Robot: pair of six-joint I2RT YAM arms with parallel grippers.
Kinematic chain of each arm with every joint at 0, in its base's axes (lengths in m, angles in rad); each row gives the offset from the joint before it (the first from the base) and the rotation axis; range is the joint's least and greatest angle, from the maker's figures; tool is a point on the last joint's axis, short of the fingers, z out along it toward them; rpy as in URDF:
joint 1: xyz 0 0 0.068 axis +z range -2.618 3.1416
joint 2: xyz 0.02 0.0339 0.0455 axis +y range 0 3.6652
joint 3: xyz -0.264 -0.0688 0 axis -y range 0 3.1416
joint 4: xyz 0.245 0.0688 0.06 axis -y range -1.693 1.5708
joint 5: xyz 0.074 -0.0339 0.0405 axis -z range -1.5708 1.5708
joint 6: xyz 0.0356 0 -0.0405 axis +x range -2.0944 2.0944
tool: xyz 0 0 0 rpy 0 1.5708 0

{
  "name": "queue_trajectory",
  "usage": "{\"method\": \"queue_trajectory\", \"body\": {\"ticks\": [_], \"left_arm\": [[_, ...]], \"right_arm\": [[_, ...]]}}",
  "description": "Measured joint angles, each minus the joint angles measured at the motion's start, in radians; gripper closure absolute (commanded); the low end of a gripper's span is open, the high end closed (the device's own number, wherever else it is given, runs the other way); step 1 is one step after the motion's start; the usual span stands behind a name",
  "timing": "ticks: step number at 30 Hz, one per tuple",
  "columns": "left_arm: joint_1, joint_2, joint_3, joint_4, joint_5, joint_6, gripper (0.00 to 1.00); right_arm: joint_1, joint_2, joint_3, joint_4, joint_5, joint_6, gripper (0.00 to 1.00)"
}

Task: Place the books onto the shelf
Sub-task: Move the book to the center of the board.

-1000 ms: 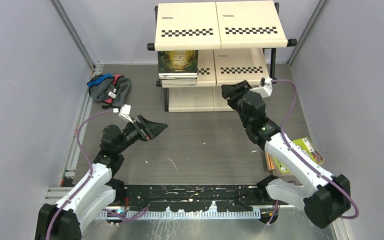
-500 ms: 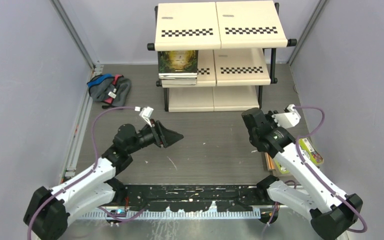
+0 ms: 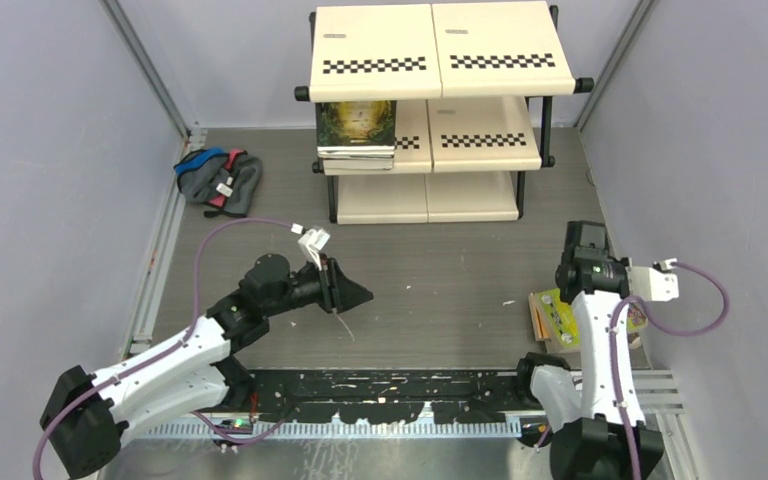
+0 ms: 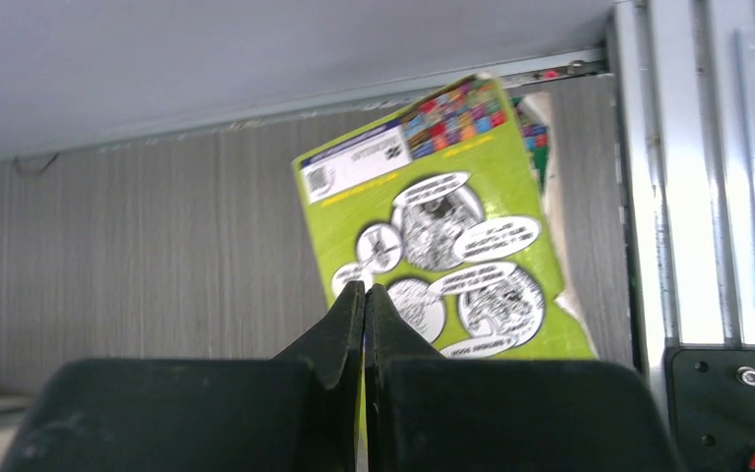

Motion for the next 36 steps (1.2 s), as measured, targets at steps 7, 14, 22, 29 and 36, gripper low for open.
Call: {"method": "queue_trajectory", "body": {"ticks": [7,14,22,29,36], "left_arm": [[-0.03,0.013,0.003,-0.05,-0.011,0.006,0.7],[-0.037,0.039,0.043,-0.121,-0.01,0.022,0.7],[-0.038,0.076,0.09,-0.16,0.021,0.039,0.71],[-0.038,0.138,0.09,-0.168,0.068,0.042,0.72],[-0.038,0.153,0.09,-0.171,0.096,0.058,0.72]], "right_arm": [[-0.33,-0.056,-0.069,0.079,-0.14,-0.09,0.99],[-0.505,0.01,-0.125,0.132,-0.277,-0.099,0.99],[-0.551,0.008,-0.141,0.107,-0.272,-0.014,0.99],[-0.555,0.032,-0.135,0.023,-0.196,0.074,0.99],[-0.561,0.082,-0.122,-0.047,-0.132,0.173,0.99]]}}
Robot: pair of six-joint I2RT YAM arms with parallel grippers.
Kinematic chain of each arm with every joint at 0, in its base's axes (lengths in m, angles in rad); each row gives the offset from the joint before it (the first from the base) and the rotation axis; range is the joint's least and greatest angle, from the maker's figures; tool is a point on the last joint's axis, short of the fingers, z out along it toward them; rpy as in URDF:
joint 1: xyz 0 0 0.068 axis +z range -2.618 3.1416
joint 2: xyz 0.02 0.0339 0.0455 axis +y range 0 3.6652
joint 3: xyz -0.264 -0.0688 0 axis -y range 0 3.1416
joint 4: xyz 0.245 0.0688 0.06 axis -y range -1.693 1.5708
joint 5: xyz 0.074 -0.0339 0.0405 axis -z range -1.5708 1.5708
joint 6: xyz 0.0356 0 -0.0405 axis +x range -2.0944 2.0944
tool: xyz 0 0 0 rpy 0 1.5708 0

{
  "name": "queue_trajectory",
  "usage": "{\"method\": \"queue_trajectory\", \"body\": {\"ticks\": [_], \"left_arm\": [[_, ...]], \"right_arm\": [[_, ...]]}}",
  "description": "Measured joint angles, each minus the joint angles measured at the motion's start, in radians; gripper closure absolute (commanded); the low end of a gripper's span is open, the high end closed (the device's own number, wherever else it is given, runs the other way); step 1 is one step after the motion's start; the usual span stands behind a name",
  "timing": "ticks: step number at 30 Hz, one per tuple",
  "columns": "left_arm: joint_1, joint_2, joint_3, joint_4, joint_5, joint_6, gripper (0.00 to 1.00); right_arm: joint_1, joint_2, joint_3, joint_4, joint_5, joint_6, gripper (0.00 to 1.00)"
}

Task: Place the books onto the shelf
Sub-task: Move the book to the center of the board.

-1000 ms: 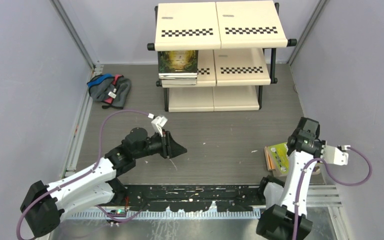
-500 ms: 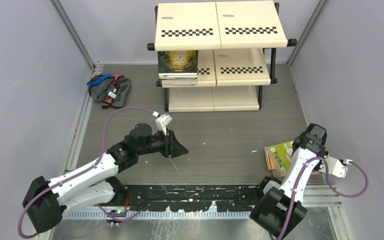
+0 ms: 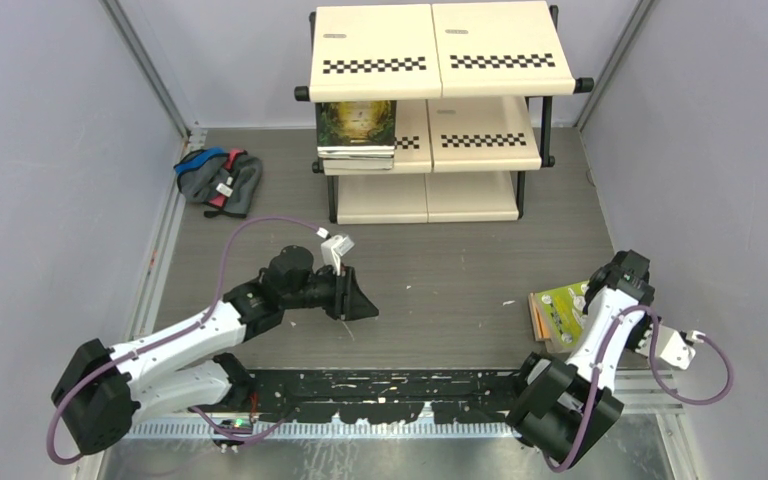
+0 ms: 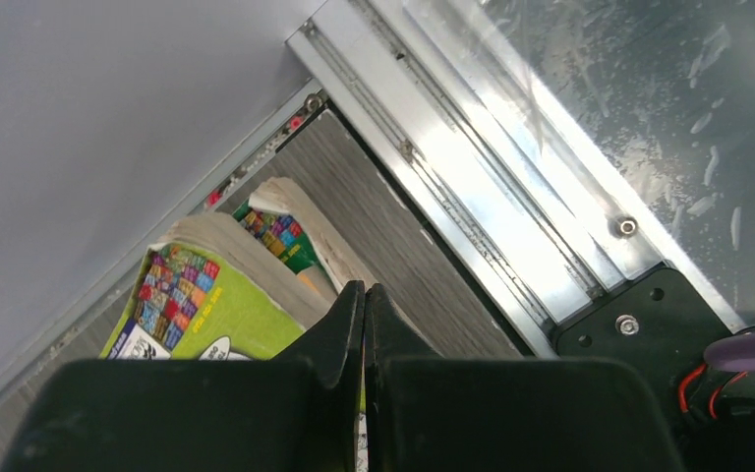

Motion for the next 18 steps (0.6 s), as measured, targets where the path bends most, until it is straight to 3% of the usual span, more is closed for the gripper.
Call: {"method": "queue_trajectory", "body": {"ticks": [7,18], "left_arm": [[0.0,0.011,0.0,-0.004,0.013,0.002,0.73],[0.0,-0.016,-0.001,-0.013,0.01,0.001,0.74]], "right_arm": [[-0.051,-0.007,-0.02,0.006,0.006,0.059,0.99],[-0.131,0.069,-0.19,0.204,-0.146,0.094,0.99]]}}
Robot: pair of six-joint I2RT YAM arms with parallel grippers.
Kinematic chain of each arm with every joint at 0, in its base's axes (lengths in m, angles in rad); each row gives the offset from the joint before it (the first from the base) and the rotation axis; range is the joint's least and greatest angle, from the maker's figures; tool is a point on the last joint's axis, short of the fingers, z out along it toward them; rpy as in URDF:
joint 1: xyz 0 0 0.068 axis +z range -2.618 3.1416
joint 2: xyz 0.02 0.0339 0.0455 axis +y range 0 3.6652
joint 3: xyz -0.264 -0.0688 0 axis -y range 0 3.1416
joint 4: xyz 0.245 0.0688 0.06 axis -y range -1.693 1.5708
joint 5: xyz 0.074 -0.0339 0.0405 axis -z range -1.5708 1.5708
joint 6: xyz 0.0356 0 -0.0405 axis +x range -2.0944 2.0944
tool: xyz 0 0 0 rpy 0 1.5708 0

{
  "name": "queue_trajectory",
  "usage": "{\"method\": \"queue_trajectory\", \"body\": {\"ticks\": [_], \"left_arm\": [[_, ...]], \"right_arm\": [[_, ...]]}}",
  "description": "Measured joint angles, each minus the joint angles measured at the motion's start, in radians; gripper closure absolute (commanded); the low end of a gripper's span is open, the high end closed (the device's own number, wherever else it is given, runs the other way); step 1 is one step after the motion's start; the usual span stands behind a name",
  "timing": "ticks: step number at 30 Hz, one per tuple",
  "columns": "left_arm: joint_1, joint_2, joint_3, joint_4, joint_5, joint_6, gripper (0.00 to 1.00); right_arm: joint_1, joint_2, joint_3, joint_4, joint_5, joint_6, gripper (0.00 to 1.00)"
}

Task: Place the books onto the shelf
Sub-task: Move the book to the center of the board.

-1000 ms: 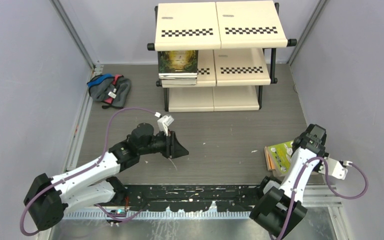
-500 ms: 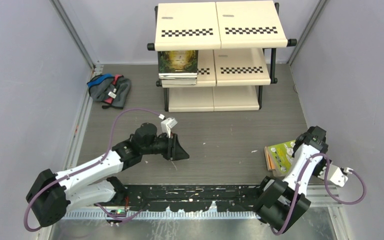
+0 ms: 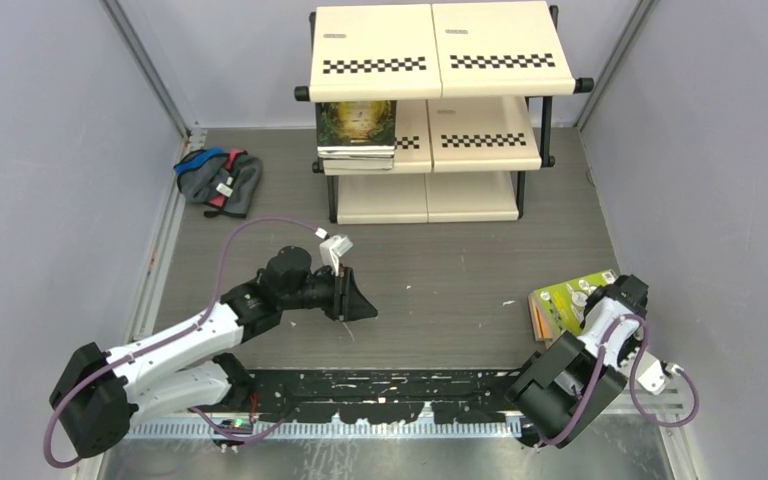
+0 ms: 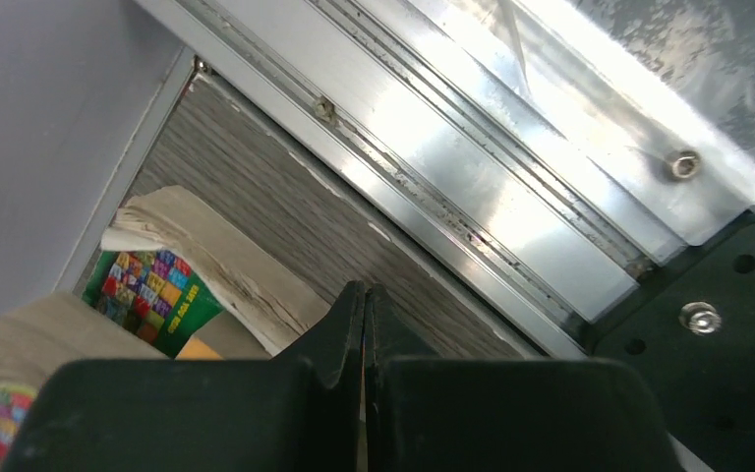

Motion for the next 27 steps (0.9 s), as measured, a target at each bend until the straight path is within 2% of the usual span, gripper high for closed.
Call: {"method": "queue_trajectory", "body": {"ticks": [5,14,27], "left_arm": [[0.0,0.0,-0.002,0.003,0.0,-0.005,0.74],[0.0,0.05,-0.007,0.029,-0.003,-0.028,0.77],[0.0,0.054,-0.008,0.08,-0.034,-0.056,0.8]], "right_arm": [[-0.051,0.048,-0.045,0.116,-0.056,-0.002,0.99],[-0.093,0.149,-0.035,0.297,-0.06,-0.029,0.99],[-0.07,0.319,0.043,0.59,-0.209,-0.22,0.99]]}}
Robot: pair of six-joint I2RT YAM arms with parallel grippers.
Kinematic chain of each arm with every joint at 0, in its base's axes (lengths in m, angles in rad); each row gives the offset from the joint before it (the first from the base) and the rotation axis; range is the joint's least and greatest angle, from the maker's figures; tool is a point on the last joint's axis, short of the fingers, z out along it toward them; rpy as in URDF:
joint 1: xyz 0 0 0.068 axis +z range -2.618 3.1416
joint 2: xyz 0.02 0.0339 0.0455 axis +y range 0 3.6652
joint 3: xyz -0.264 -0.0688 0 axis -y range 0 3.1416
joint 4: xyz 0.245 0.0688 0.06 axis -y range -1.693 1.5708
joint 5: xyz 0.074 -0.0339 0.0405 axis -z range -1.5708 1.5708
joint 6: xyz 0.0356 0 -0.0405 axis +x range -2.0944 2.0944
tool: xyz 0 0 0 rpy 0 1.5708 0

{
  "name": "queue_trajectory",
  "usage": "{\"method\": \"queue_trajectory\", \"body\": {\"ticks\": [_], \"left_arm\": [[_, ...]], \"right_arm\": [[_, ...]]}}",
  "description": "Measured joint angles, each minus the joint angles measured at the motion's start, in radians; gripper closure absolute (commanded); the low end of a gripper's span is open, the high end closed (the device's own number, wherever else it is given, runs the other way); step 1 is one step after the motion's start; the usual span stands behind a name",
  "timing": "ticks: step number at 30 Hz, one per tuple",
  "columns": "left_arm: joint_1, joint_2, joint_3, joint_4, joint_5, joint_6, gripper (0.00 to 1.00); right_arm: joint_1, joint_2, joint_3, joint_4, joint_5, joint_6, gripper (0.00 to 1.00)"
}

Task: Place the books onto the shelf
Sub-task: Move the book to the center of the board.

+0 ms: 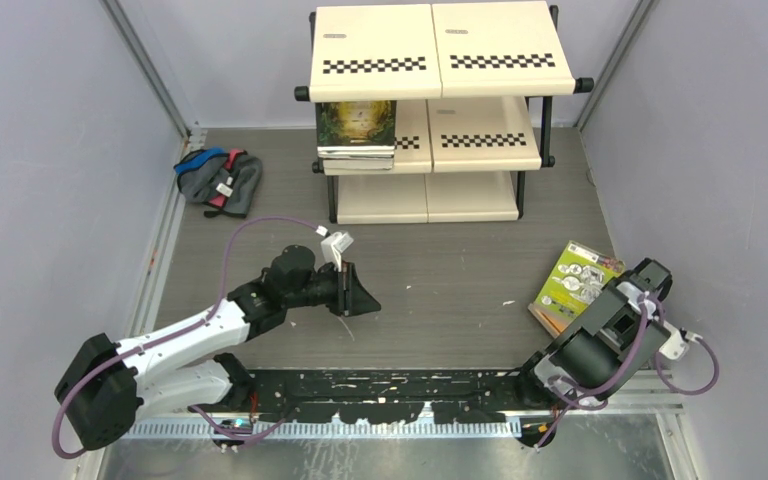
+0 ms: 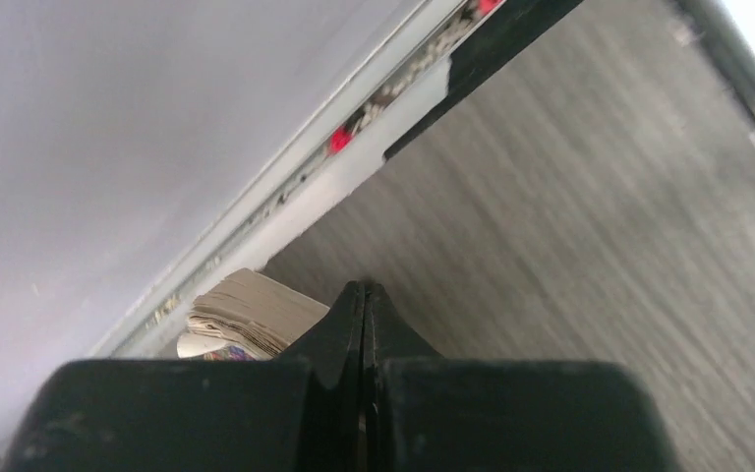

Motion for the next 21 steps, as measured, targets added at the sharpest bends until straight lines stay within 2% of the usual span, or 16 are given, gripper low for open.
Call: {"method": "queue_trajectory", "body": {"ticks": [10,21], "left_arm": [[-0.008,-0.003,-0.007,0.016,-0.032,-0.004,0.8],[-0.028,-0.002,-0.007,0.027,-0.064,-0.005,0.81]], "right_arm": [[0.204,0.042,0.042,0.001,-0.025,-0.013,0.99],[0.318,0.119,0.125,-0.033,-0.031,-0.034,0.99]]}}
